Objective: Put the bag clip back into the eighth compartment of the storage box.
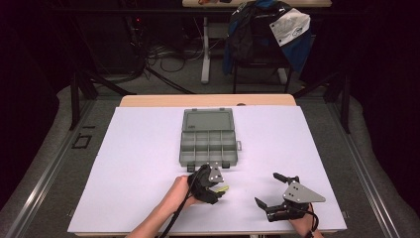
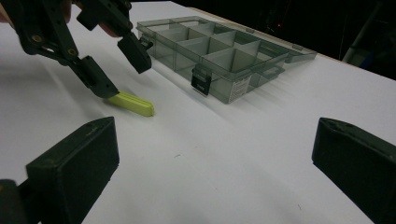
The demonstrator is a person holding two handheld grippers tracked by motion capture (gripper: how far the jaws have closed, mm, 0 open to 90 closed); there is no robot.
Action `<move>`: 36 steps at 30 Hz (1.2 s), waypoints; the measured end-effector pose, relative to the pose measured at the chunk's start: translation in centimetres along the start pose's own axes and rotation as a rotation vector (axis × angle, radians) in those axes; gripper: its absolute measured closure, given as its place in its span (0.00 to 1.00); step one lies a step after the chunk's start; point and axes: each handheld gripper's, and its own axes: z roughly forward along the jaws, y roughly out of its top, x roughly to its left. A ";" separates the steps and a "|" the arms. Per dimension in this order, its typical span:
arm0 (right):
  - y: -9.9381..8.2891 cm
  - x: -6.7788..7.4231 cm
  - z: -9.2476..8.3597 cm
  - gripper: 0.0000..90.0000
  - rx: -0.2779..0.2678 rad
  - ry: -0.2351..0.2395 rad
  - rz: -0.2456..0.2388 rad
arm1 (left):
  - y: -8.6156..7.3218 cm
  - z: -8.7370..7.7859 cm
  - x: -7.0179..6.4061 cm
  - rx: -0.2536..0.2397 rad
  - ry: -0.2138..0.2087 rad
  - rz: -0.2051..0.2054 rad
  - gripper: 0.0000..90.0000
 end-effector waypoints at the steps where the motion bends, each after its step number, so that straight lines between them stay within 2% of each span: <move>1: 0.0 0.0 -0.1 0.00 0.002 -0.001 -0.002 | -0.1 0.1 0.0 0.000 -0.002 0.001 0.52; 5: 0.2 0.2 -0.2 0.00 -0.015 -0.002 -0.011 | -0.3 0.4 0.0 -0.011 -0.016 0.000 0.62; 7: 0.2 0.1 0.0 0.00 -0.003 0.002 -0.007 | -0.3 0.5 0.2 -0.015 -0.044 -0.008 0.68; 8: 0.1 0.1 0.2 0.00 0.001 0.003 -0.002 | -0.2 0.6 0.2 -0.012 -0.046 -0.009 0.70; 12: 0.0 0.1 0.1 0.00 0.005 0.007 -0.007 | -0.3 0.8 0.3 -0.007 -0.050 -0.024 0.77; 17: 0.2 0.1 -0.1 0.00 -0.001 0.005 -0.008 | -0.3 1.1 0.1 0.004 -0.075 -0.022 0.83; 21: 0.0 -0.1 0.2 0.00 0.009 0.006 0.001 | -0.3 1.3 0.0 0.010 -0.075 -0.014 0.86; 24: 0.0 -0.1 -0.1 0.01 0.001 0.004 -0.002 | -0.5 1.3 -0.1 0.000 -0.076 -0.030 0.88; 27: 0.0 -0.2 -0.2 0.01 0.000 -0.002 0.002 | -0.5 1.3 -0.1 0.001 -0.076 -0.022 0.88; 31: -0.1 -0.5 -0.1 0.01 0.003 -0.002 0.013 | -0.6 1.3 0.1 -0.005 -0.091 -0.034 0.89; 36: 0.1 -0.4 -0.4 0.01 -0.009 -0.008 0.007 | -0.5 1.3 -0.1 -0.005 -0.074 -0.023 0.89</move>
